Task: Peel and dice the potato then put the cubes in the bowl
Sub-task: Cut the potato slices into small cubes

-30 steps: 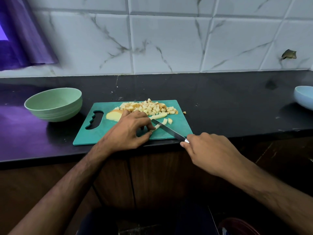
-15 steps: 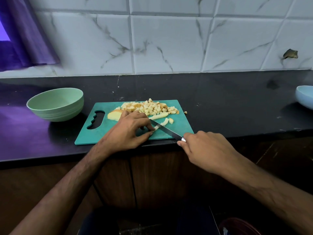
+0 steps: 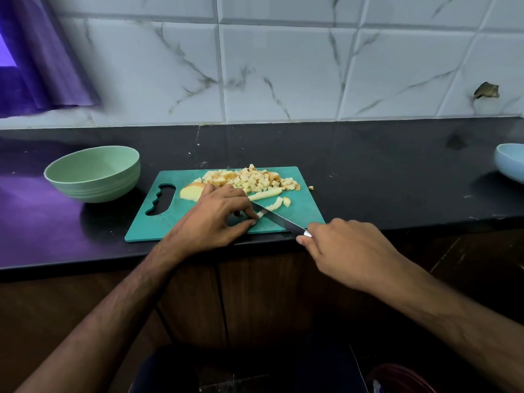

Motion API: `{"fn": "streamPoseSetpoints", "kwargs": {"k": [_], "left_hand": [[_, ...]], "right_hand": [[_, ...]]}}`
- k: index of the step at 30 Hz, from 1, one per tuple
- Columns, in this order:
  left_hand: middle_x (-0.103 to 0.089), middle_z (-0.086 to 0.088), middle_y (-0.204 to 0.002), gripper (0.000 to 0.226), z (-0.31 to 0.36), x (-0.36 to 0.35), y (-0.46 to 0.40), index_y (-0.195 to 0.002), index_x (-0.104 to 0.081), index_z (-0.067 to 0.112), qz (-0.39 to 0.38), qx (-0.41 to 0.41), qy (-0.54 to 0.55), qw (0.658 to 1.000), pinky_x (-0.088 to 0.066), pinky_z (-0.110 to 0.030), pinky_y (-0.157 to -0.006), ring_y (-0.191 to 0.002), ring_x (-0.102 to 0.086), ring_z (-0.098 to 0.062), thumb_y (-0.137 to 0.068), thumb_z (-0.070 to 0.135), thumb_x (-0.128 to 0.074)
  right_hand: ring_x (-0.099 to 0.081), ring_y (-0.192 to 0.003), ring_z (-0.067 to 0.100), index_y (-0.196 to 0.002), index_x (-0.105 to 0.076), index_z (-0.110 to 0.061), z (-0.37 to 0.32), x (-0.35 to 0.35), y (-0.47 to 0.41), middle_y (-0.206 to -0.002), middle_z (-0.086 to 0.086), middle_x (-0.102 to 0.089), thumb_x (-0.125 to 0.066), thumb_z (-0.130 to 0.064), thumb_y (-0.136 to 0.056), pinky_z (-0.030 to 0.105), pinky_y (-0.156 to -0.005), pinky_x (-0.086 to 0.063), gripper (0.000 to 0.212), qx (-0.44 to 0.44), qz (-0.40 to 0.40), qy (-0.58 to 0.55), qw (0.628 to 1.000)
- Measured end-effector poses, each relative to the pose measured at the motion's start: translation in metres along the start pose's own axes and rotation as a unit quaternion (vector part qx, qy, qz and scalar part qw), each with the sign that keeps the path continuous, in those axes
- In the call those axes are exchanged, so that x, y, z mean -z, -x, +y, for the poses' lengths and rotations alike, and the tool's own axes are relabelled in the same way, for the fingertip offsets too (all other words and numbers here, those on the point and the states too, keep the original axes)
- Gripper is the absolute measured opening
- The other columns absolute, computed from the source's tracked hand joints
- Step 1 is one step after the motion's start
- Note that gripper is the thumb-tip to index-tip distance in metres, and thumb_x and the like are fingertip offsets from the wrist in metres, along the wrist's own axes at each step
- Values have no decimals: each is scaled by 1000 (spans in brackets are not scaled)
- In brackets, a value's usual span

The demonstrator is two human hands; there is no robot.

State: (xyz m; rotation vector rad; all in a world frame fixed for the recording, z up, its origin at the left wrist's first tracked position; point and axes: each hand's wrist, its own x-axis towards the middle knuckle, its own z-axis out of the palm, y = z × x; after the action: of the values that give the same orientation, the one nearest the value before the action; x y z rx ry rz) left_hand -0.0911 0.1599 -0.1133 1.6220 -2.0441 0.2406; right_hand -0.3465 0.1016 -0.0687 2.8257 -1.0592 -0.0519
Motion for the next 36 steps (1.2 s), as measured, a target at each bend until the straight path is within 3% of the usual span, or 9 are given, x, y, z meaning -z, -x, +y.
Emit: {"fn": "streamPoseSetpoints", "kwargs": {"k": [4,9,14,20,23,26,31,36], "left_hand": [[-59,18,-96,17,0,0,1,-95,-70,29,4,-6,0,1000,-29,-32,-80,-93,-50,-3,-92,44,-62],[-63,16,-97,18,-2,0,1,-96,-72,30,7,-9,16,1000,-35,-37,-82,-93,-52,-4,-91,43,-62],[-65,15,-93,17,-1,1,1,-93,-73,30,13,-3,16,1000,-35,-38,-80,-89,-54,-6,-89,44,-65],[-63,19,-91,14,0,1,2,-88,-71,30,25,5,11,1000,-34,-36,-80,-89,-52,-3,-88,44,-68],[-62,19,-94,17,-3,0,1,-90,-74,28,26,4,9,1000,-36,-37,-81,-91,-51,-3,-88,44,-69],[-63,17,-94,19,-4,0,2,-90,-74,27,25,1,12,1000,-36,-37,-81,-90,-51,-4,-88,45,-68],[-60,19,-93,18,-4,0,1,-90,-72,30,31,-3,3,1000,-36,-38,-80,-90,-51,-6,-89,47,-66],[-58,21,-92,22,-5,1,1,-96,-68,29,134,57,2,989,-29,-33,-77,-88,-51,-6,-97,47,-57]], "right_hand": [[-49,-64,8,-92,-45,-30,4,7,3,-87,-7,-57,-20,-57,-106,28,-56,-41,39,6,18,12,1000],[-42,-58,6,-92,-39,-29,-3,1,19,-72,-9,-42,-19,-53,-107,24,-51,-30,35,9,10,15,1000],[-45,-61,7,-94,-44,-28,-8,-6,2,-74,-9,-45,-21,-53,-108,30,-57,-40,36,14,25,8,1000],[-46,-65,6,-89,-42,-31,1,10,6,-87,-7,-55,-19,-57,-107,28,-55,-37,38,1,1,-15,1000],[-42,-59,6,-81,-36,-31,-1,10,22,-75,-9,-46,-19,-55,-107,25,-51,-28,39,4,-2,-5,1000],[-38,-57,6,-89,-36,-30,-6,3,26,-71,-9,-42,-19,-53,-107,23,-50,-25,35,8,14,-3,1000],[-46,-61,7,-91,-41,-28,-7,-4,12,-73,-9,-45,-20,-54,-107,27,-53,-33,37,26,29,0,999],[-53,-69,8,-76,-38,-31,11,11,11,-79,-8,-53,-21,-58,-106,31,-60,-41,43,-8,-14,-77,997]]}}
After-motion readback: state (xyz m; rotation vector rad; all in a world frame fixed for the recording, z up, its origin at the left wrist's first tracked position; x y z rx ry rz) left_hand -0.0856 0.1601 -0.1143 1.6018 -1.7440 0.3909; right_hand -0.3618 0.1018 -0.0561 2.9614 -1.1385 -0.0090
